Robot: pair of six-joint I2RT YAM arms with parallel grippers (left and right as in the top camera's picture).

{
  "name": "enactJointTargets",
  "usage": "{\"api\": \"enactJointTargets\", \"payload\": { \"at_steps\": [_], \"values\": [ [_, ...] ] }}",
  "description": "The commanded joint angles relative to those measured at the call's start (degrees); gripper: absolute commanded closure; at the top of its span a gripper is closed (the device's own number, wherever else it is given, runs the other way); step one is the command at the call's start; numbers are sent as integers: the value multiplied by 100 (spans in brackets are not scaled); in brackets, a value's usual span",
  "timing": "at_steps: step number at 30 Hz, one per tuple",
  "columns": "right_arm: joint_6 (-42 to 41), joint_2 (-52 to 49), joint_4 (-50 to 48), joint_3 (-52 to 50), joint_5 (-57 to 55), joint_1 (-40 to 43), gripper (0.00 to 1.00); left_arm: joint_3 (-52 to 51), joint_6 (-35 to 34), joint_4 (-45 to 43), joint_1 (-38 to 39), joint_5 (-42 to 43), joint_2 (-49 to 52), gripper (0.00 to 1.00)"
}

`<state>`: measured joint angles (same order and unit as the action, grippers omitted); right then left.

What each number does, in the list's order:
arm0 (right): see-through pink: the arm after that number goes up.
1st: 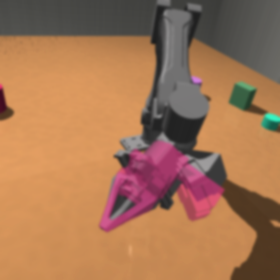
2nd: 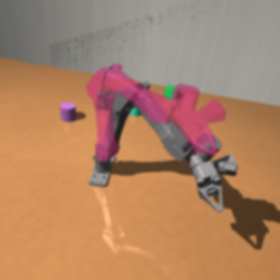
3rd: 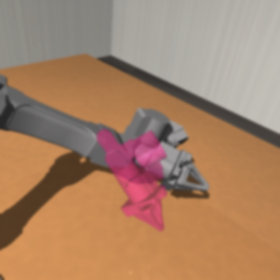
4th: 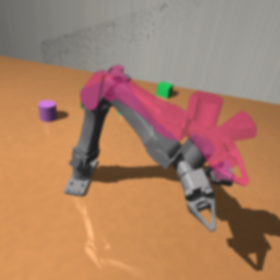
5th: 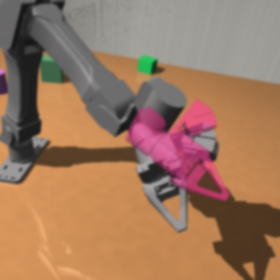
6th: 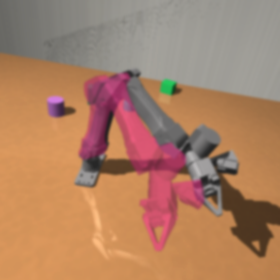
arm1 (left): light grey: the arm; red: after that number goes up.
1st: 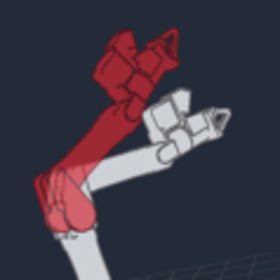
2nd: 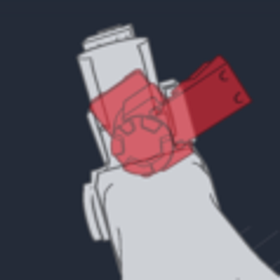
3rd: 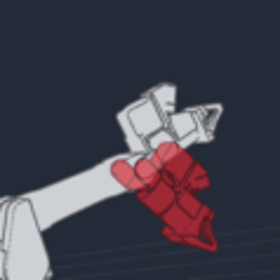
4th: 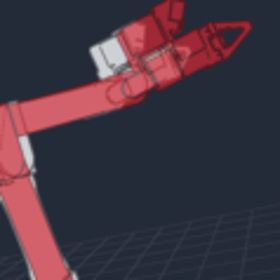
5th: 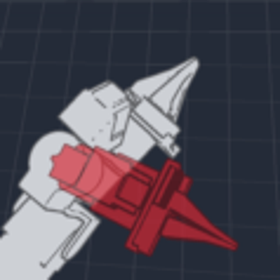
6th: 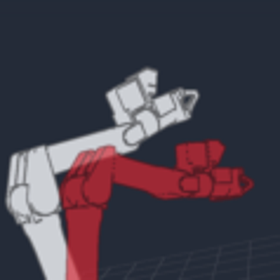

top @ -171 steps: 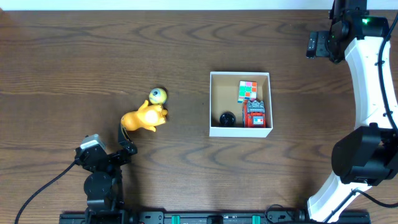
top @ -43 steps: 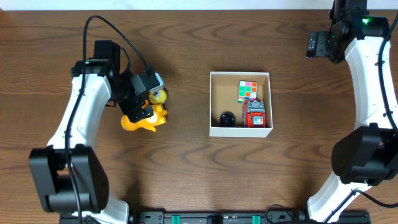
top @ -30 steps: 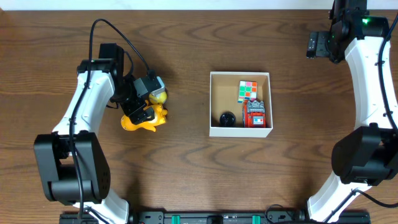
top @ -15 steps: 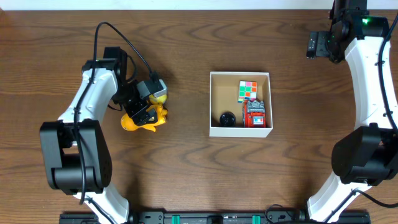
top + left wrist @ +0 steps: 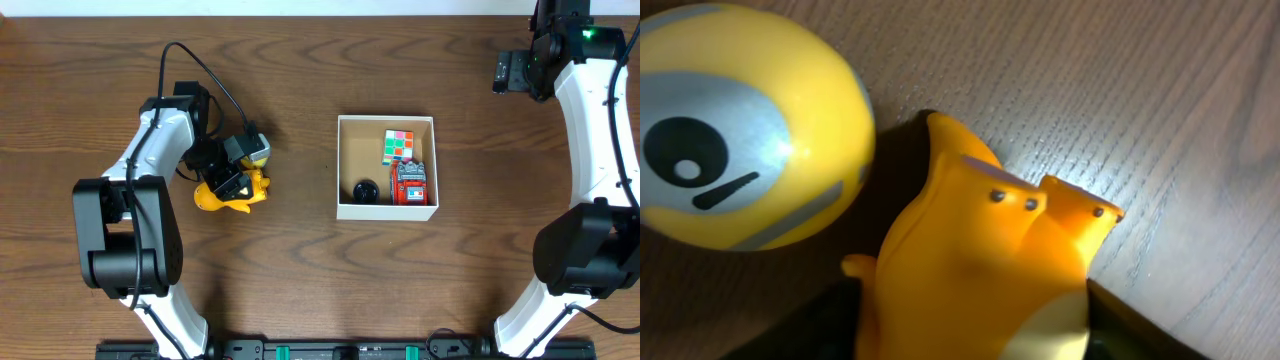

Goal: Pack container
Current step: 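Lower the left gripper and grasp the orange plush toy's head, then lift the orange plush toy with the left gripper toward the box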

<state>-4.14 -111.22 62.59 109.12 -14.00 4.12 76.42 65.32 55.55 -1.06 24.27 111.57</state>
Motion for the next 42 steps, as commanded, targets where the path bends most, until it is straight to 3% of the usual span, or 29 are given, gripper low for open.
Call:
{"api": "enactJointTargets", "payload": {
  "at_steps": [1,5,8,10,17,23,35,42],
  "values": [
    [-96,140,2,109,-76,33,1,-35,44,111,-15,59,72,41],
    [-96,140,2,109,-76,33,1,-33,-297,376,-15,63,9,48],
    [-96,140,2,109,-76,33,1,-33,-1095,411,-15,61,-129,86],
    [-96,140,2,109,-76,33,1,-33,-1526,409,-15,61,-264,94],
    [-96,140,2,109,-74,33,1,57,-2321,341,-15,83,-745,94],
    [-96,140,2,109,-76,33,1,466,-3578,131,-15,238,-1108,94],
    [-96,140,2,109,-76,33,1,579,-6275,-2811,-15,1886,-1622,94],
    [-96,140,2,109,-76,33,1,579,-7018,-3958,151,2288,-1620,92]
  ]
}}
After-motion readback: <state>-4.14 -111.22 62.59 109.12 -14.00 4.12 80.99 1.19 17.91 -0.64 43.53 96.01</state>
